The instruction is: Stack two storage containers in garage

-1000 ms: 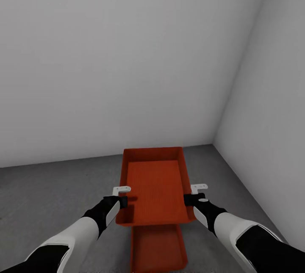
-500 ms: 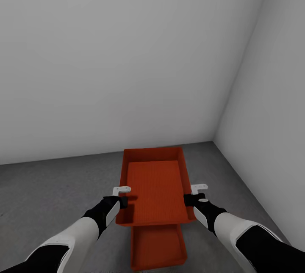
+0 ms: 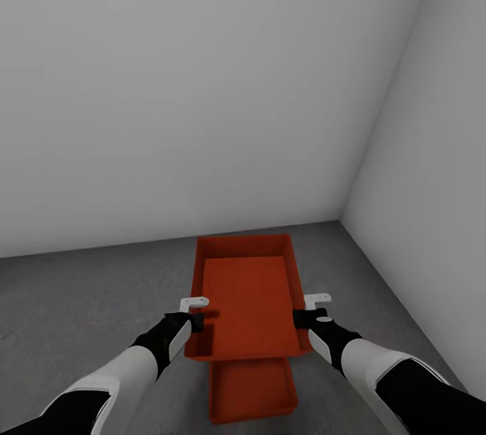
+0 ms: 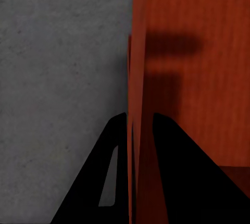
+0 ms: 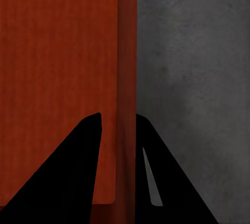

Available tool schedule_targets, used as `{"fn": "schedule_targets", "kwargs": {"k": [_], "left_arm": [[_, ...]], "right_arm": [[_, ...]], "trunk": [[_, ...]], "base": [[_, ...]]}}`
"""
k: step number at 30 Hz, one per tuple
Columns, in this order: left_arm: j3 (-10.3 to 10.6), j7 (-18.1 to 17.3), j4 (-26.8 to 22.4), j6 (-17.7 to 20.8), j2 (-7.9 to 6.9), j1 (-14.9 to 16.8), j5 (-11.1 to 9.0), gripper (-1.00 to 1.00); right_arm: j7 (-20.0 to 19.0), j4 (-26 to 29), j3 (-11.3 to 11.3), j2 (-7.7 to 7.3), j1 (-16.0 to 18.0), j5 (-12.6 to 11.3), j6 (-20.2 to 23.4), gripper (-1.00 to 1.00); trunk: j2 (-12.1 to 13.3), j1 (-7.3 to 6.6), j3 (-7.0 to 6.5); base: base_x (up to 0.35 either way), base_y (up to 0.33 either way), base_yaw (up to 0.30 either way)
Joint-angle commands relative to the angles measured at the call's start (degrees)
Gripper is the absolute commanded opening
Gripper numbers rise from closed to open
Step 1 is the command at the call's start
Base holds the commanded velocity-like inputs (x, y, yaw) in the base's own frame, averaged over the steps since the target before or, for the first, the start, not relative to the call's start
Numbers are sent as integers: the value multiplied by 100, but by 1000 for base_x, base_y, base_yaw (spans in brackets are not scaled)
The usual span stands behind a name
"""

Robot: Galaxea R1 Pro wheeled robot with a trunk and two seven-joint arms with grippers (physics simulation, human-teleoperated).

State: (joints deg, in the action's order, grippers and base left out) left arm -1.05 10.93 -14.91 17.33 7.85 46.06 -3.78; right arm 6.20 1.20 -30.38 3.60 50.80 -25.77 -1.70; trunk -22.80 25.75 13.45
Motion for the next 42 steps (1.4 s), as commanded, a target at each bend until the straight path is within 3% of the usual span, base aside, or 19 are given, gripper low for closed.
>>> {"fn": "schedule_targets", "kwargs": {"k": [1, 42], "left_arm": [[53, 125, -30, -28, -2, 1, 167, -100], [53, 122, -30, -28, -2, 2, 167, -100]], "right_arm": [[48, -129, 103, 1, 6, -113, -33, -100], [48, -129, 103, 1, 3, -113, -33, -100]], "trunk": [[-12, 3, 20], [-12, 3, 398]], "base": [[0, 0, 0], [0, 0, 0]]}}
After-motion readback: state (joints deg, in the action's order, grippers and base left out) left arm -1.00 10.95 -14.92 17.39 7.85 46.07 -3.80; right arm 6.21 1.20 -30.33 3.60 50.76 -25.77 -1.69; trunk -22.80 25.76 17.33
